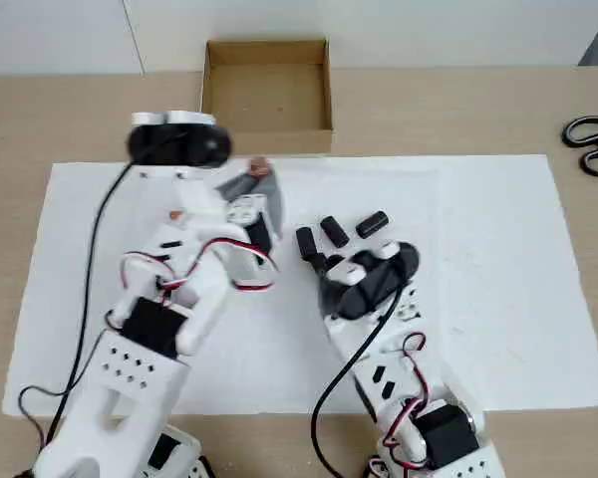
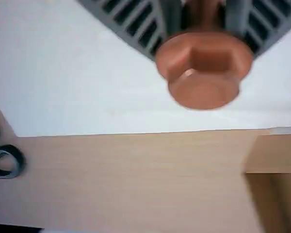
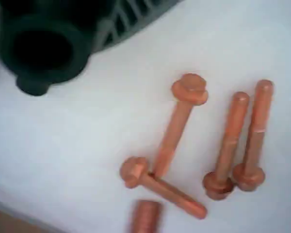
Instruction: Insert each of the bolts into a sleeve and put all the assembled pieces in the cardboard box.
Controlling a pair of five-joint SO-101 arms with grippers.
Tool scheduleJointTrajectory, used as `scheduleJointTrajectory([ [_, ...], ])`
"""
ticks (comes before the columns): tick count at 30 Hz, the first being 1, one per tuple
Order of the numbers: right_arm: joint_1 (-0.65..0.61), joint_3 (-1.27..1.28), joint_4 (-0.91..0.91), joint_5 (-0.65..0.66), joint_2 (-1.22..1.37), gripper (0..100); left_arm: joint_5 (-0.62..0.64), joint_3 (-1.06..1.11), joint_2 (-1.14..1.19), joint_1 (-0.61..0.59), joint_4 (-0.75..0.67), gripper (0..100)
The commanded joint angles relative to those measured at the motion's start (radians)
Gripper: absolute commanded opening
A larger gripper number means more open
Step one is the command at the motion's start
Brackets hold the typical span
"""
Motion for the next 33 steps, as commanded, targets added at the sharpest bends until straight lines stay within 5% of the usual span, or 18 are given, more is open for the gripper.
scheduleJointTrajectory([
  [1, -0.027, 0.006, 0.002, -0.012, -0.008, 0.4, 0.006, -0.013, 0.015, 0.044, -0.114, 1],
  [7, -0.027, 0.025, -0.005, -0.012, -0.01, 0.4, 0.006, 0.114, 0.025, 0.052, -0.245, 1],
  [33, -0.028, 0.026, -0.007, -0.012, -0.008, 0.4, 0.006, 0.225, -0.115, 0.133, -0.293, 1],
])
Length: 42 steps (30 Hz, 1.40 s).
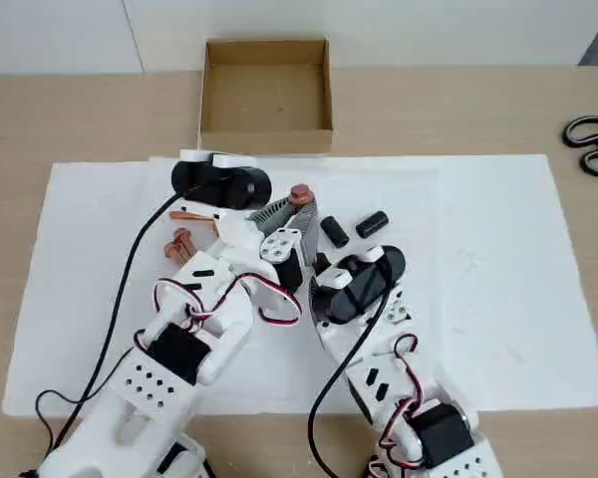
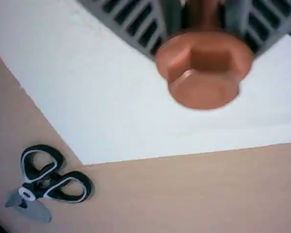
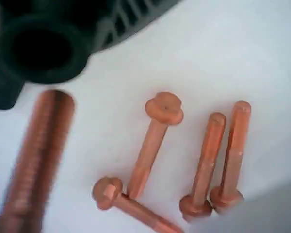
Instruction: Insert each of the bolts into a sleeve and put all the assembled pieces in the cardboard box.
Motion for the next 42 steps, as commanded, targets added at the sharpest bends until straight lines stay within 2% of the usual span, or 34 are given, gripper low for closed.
scheduleJointTrajectory([
  [1, -0.002, -0.006, -0.007, -0.012, -0.008, 0.4, 0.006, -0.013, -0.038, 0.003, -0.06, 1],
  [18, -0.001, -0.005, -0.007, -0.012, -0.008, 0.4, 0.009, -0.01, -0.038, 0.006, -0.052, 1],
  [26, 0.001, -0.005, -0.007, -0.012, -0.008, 0.4, 0.066, -0.085, -0.038, 0.02, 0.084, 1],
  [42, 0.001, -0.003, -0.007, -0.012, -0.008, 0.4, 0.058, -0.09, -0.092, 0.005, 0.051, 1],
])
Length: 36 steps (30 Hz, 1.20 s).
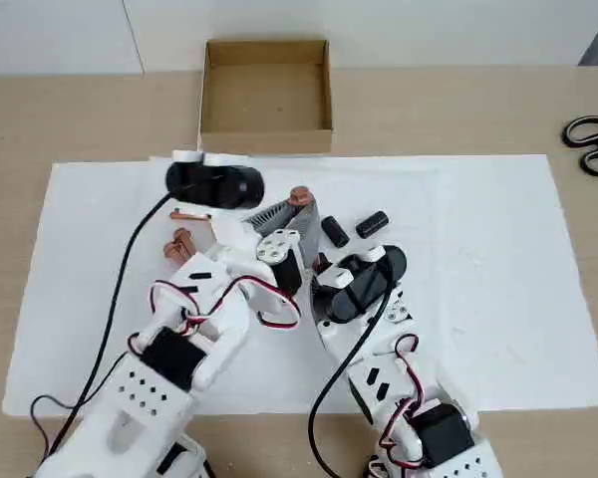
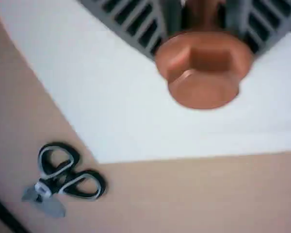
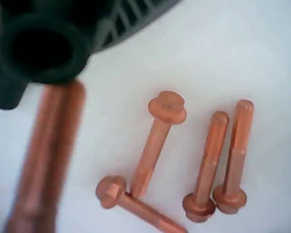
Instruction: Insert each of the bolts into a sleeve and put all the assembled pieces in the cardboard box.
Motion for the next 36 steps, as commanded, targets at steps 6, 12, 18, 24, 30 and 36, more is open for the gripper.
scheduleJointTrajectory([
  [6, -0.002, 0.002, -0.007, -0.012, -0.007, 0.4, 0.0, -0.065, -0.04, -0.003, -0.028, 1],
  [12, -0.002, 0.011, -0.021, -0.012, -0.007, 0.4, 0.0, -0.065, -0.041, -0.003, -0.026, 1],
  [18, -0.002, 0.011, -0.021, -0.012, -0.007, 0.4, 0.002, -0.053, -0.04, 0.026, -0.025, 1],
  [24, -0.002, 0.012, -0.021, -0.012, -0.007, 0.4, 0.002, -0.027, -0.04, 0.034, -0.028, 1],
  [30, -0.002, 0.012, -0.021, -0.012, -0.007, 0.4, 0.002, -0.025, -0.04, 0.034, -0.025, 1],
  [36, -0.002, 0.012, -0.021, -0.012, -0.007, 0.4, 0.002, -0.015, -0.04, 0.035, -0.025, 1],
])
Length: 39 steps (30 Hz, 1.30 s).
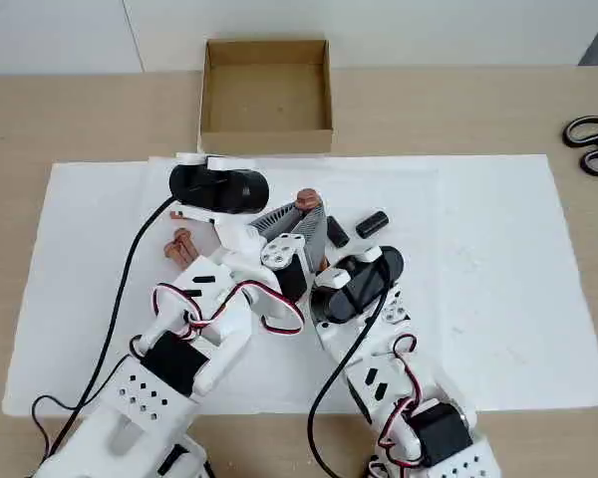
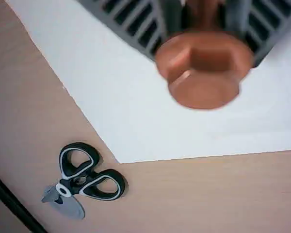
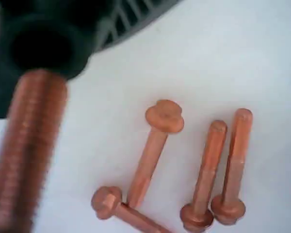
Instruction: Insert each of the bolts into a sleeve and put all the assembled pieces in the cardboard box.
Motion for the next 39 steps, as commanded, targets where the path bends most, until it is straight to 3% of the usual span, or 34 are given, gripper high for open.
scheduleJointTrajectory([
  [1, 0.001, -0.003, -0.021, -0.012, -0.007, 0.4, 0.0, -0.008, -0.032, 0.009, -0.023, 1],
  [39, 0.001, -0.003, -0.021, -0.012, -0.007, 0.4, 0.002, 0.03, -0.037, 0.054, 0.035, 1],
])
